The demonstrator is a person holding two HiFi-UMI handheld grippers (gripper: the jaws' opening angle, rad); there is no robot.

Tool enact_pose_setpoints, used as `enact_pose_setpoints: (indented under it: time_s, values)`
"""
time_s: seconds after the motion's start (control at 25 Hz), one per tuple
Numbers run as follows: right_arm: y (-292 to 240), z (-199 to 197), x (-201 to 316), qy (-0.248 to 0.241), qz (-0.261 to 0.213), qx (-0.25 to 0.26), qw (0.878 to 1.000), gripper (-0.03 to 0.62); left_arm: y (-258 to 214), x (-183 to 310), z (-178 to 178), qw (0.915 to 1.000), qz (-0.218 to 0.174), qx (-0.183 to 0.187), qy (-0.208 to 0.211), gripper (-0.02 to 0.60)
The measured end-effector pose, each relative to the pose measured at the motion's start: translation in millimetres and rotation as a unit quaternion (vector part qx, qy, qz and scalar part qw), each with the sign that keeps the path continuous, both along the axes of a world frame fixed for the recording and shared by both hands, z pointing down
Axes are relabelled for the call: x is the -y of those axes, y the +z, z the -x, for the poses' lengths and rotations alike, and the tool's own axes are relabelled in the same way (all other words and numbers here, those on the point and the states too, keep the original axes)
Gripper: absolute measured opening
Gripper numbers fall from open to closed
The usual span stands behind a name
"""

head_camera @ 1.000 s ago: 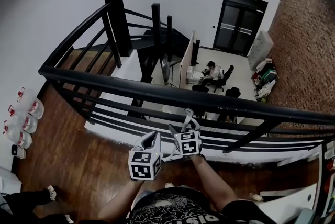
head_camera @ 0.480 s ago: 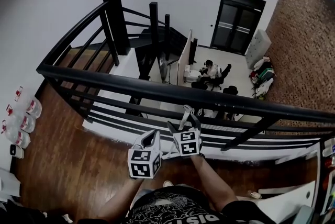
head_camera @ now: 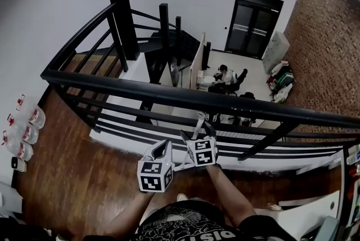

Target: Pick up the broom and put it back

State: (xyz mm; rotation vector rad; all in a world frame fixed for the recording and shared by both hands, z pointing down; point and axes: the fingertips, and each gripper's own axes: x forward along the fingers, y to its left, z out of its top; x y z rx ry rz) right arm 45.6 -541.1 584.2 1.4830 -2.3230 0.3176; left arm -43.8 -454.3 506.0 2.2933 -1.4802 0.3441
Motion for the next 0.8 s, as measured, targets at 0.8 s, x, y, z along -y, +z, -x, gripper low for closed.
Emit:
enact_pose_setpoints:
  time_s: [0.8]
  values:
    - [-18, 14, -19, -0.011, -0.020, -0.003, 1.000, 0.396, -8, -15, 4, 0.9999, -0.009, -0.010, -0.002, 0.005]
